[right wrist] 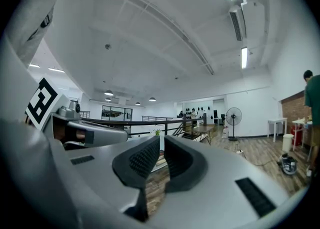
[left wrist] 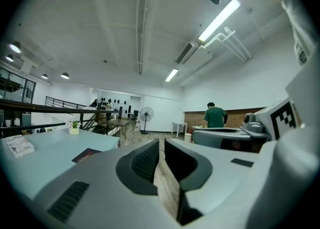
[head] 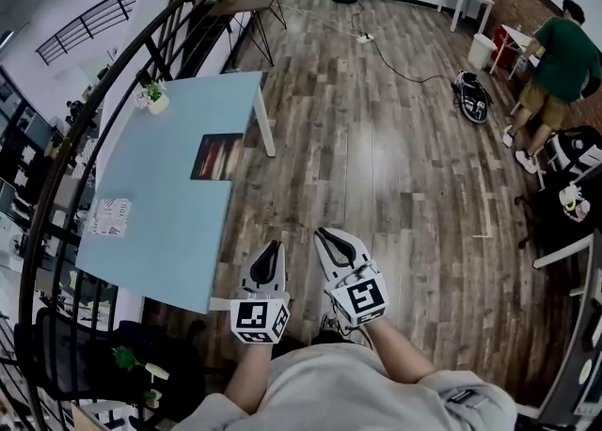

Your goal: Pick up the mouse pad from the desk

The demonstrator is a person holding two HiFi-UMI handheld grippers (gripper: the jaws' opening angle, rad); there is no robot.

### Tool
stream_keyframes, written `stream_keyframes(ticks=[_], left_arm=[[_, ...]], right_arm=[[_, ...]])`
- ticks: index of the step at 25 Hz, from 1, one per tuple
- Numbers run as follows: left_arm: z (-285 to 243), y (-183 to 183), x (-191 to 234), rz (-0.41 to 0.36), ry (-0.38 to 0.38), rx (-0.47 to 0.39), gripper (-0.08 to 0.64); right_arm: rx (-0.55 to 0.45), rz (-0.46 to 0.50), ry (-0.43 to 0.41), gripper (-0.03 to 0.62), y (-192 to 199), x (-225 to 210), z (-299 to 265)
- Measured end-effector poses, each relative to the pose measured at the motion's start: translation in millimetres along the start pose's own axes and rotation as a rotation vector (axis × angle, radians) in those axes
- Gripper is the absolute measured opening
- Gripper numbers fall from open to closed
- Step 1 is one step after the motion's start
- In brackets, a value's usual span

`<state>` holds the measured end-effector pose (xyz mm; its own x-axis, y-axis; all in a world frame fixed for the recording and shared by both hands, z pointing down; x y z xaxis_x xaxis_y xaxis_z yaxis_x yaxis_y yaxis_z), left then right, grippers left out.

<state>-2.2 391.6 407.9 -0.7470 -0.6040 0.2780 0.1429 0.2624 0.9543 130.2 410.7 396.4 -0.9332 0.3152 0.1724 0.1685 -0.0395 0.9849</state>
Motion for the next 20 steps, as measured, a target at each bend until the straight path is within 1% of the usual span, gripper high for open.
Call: stream_keyframes(ticks=[4,7,10,14,20], left_arm=[[-17.7,4.7,-1.9,-0.012,-0.029,0.008,0.049],[-27.7,5.2,5.5,-0.019,-0.053,0.021,0.040],[-41.1,5.6,16.8,-0.020,-0.061,0.039,0.038],[-69.2,6.4,32.9,0.000,-0.053,0.054,0.037],[-133.0,-7.8,59.1,0.007,-0.006,0.038,0.034]], right_arm=[[-0.009,-0.020,-0.032,0.032,14.0,-20.6,-9.7],[-0.005,-0.036,-0.038,0.032,19.2,-29.5,-19.6],[0.001,-0.042,-0.039,0.034,25.2,-34.2,-34.3],[0.039,-0.031,-0.035,0.037,35.6,-45.1,-56.8],[0.033,0.004,-0.023,0.041,33.0,-77.0,-110.3]])
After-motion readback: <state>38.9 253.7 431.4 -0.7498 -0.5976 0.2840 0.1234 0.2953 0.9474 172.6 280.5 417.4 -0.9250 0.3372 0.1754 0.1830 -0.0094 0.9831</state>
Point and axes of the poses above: the fingertips, and each gripper's own axes: z backward along the fingers, x to its left, y out of its underside, the point moved 4 cm from there along z, backward along the fingers, and after that the axes turned 9 degrees about z, right-handed, at the moved point
